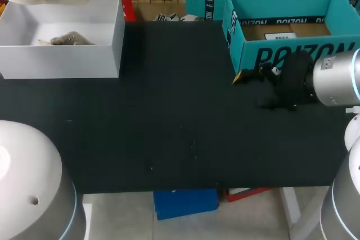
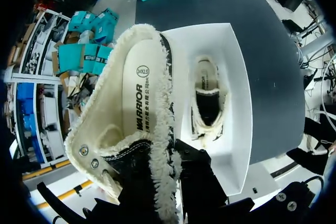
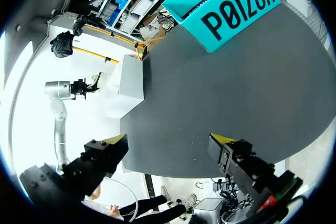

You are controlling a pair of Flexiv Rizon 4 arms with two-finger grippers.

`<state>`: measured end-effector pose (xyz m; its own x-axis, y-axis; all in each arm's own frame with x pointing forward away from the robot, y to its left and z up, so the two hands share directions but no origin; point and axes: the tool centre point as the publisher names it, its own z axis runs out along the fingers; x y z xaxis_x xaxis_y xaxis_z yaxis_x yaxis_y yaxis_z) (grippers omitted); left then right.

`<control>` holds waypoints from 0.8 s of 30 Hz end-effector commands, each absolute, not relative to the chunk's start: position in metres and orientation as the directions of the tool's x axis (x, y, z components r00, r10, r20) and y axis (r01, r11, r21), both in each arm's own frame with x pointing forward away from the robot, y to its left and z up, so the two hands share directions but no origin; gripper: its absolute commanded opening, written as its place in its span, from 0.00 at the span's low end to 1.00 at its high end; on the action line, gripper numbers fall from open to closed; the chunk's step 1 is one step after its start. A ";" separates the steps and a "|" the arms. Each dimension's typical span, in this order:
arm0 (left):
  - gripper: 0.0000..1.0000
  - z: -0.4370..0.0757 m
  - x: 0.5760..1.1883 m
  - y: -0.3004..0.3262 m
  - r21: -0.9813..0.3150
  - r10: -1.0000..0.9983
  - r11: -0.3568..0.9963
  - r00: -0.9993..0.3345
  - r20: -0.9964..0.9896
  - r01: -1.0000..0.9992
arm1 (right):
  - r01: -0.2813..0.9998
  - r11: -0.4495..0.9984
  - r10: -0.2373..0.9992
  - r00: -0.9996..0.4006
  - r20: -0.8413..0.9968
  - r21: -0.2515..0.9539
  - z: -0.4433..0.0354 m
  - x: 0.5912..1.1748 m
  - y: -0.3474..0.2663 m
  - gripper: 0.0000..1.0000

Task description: Take the shoe out of the shoebox, open the shoe tongue, remove and reinsert the insole, then place the shoe into the shoebox

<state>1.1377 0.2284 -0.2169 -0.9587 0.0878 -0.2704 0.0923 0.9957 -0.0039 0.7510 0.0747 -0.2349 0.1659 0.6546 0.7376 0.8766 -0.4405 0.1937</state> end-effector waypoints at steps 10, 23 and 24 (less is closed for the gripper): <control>0.00 -0.288 1.160 0.224 0.016 0.032 0.999 -0.945 -0.325 0.028 | 0.875 -0.442 0.657 0.169 0.735 0.195 -0.235 0.752 0.077 1.00; 0.00 -0.331 1.167 0.214 -0.003 -0.024 1.000 -0.940 -0.340 -0.024 | 0.875 -0.442 0.657 0.169 0.735 0.195 -0.235 0.752 0.077 1.00; 0.00 -0.332 1.168 0.214 -0.003 -0.025 1.000 -0.940 -0.339 -0.026 | 0.875 -0.442 0.657 0.169 0.735 0.195 -0.235 0.752 0.077 1.00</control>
